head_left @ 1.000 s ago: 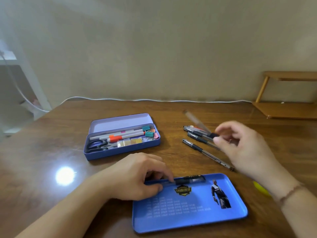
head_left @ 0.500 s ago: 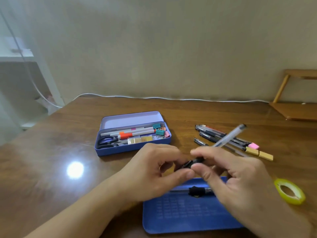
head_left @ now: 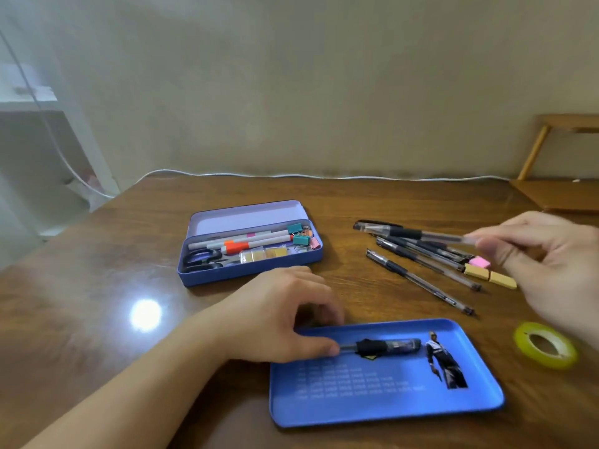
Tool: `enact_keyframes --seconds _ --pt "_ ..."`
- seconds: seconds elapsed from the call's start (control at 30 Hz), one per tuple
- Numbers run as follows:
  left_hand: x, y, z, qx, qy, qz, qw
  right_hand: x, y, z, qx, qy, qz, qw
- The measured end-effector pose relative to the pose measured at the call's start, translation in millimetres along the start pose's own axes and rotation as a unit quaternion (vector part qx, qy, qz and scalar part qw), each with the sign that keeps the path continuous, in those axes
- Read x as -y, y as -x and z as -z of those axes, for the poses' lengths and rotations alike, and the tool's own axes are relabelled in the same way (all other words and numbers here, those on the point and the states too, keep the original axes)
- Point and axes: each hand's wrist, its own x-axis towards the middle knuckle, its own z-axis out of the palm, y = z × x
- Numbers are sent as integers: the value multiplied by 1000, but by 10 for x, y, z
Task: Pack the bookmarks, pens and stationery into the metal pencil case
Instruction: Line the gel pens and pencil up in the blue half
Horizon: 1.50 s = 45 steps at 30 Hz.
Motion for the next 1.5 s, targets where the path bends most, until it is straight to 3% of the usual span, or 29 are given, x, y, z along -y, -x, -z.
enact_keyframes --seconds 0.1,0.23,0.37,0.47,0.7,1.0,1.13,1.17,1.23,1.3,1.37,1.5 --pt "17 -5 -8 1 11 -4 1000 59 6 -39 32 -33 43 998" --pt "51 -18 -32 -9 47 14 999 160 64 -55 190 -93 81 974" --pt "76 -26 -40 4 77 27 997 125 111 -164 294 -4 76 953" --pt "90 -26 -37 12 90 34 995 121 142 -232 289 61 56 954" --pt "98 -21 -34 18 96 46 994 243 231 -494 270 121 116 948" --pt "36 -20 15 80 56 48 994 335 264 -649 242 80 38 966" --pt "33 -20 2 70 45 45 996 333 217 -556 295 82 32 951" --pt "36 -19 0 69 45 45 996 294 178 -488 278 73 26 957" --pt "44 -20 -5 66 42 40 996 165 89 -325 167 58 -7 984" --pt "47 -21 -13 63 40 38 997 38 24 -239 114 114 -47 986" --pt "48 -27 -13 64 41 41 996 -48 -5 -277 143 184 -83 969" --pt "69 -8 11 63 27 42 997 -71 -2 -444 176 217 -107 954"
